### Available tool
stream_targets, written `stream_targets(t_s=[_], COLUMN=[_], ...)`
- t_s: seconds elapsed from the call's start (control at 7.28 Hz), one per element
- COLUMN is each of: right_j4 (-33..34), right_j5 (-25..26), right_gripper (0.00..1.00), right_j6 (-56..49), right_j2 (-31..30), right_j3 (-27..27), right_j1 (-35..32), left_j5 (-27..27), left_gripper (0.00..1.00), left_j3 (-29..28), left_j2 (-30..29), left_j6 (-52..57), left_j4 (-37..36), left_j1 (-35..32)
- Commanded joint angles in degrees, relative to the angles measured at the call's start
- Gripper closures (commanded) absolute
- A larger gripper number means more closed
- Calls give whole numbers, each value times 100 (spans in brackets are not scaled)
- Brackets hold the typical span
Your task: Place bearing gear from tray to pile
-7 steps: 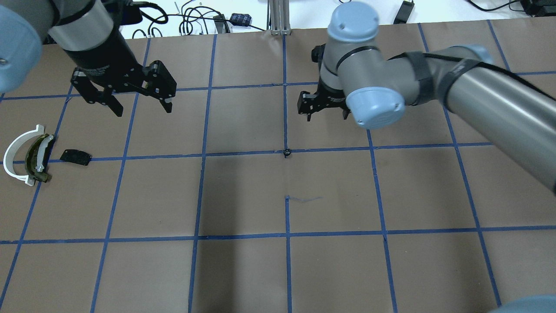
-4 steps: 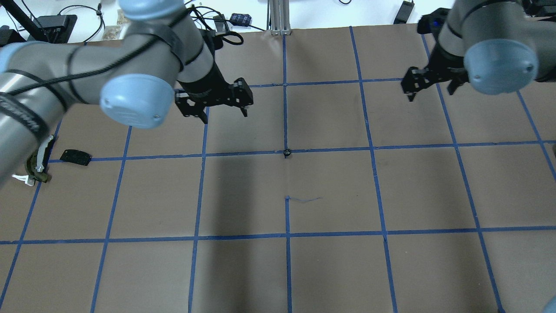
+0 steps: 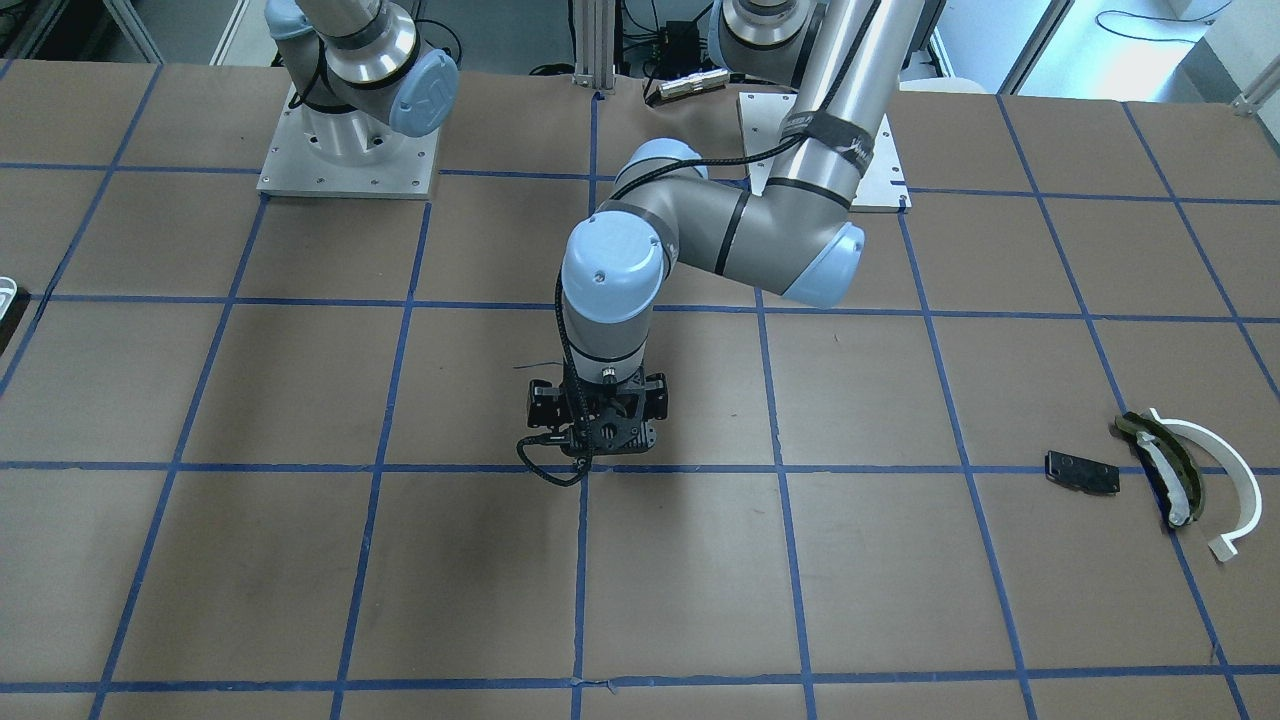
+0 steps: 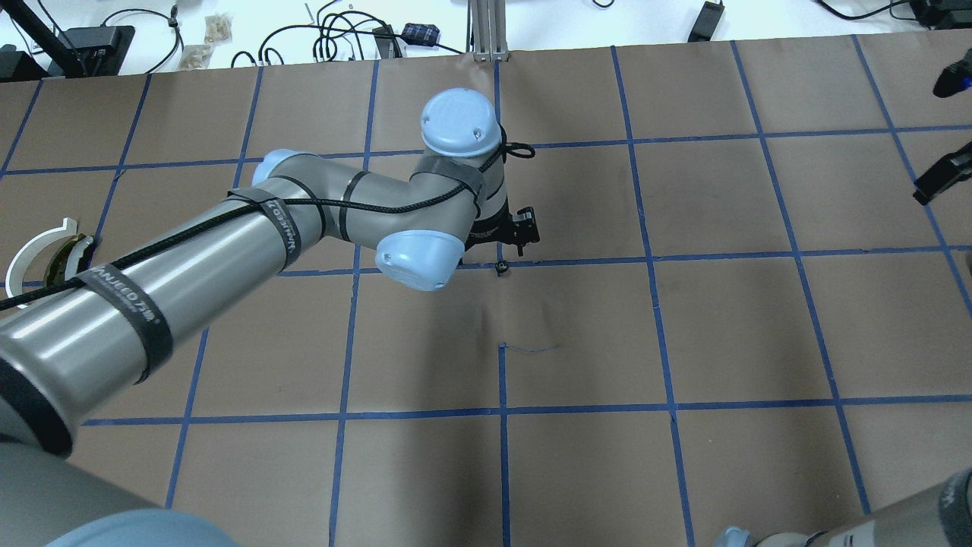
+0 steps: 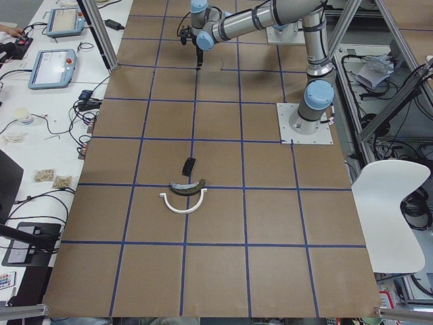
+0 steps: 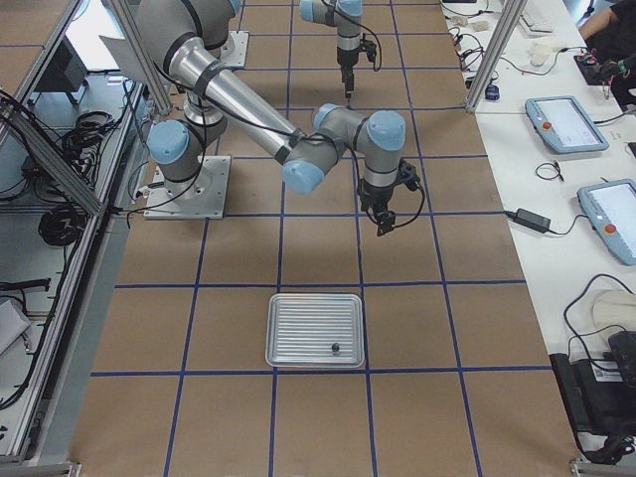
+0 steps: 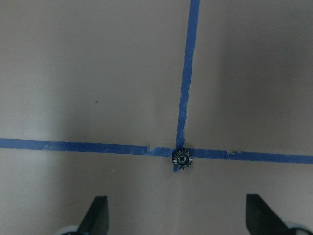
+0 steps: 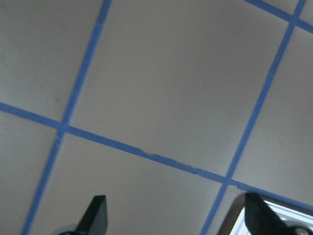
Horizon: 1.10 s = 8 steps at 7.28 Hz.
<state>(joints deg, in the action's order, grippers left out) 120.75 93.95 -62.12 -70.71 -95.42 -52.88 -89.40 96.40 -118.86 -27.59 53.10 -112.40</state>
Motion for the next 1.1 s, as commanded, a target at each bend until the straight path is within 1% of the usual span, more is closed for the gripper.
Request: stream_targets(t_s=[0.0,0.14,0.27,0.41,0.55,0.69,0.82,0.96], right_j4=[396,423,640,651,643,643,651,730], right_j5=[-69,-218,-202,-219,-237,-228,-280,-411], right_gripper=[0,0,0,2,4,4,4,5], right_j6=[-1158,-1467,-1887,-2126,-2285,-2304,-2426,-2550], right_j2=[477,723,995,1163,1296,1332,1402,1515], right_j3=[111,251,383,523,542,533,542,560], right_j1=[1108,1539,1665,1997,2122,2124,2124,2124], left_j5=[-130,-139,-165,-157,-174,-165,-148,-157], left_gripper=[0,1,9,24,34,52,81,94], left_j3=[-60,-69,-60,36,37,19,-42,-60], left_j2=[-461,-523,-524,-402,-436,-515,-515,-498], left_j6=[-141,-106,-97,-106,-123,-123,-115,-106], left_j4=[-586,-625,-625,-582,-538,-590,-590,-582], left_j1=[-89,-89,-89,-98,-124,-124,-115,-115])
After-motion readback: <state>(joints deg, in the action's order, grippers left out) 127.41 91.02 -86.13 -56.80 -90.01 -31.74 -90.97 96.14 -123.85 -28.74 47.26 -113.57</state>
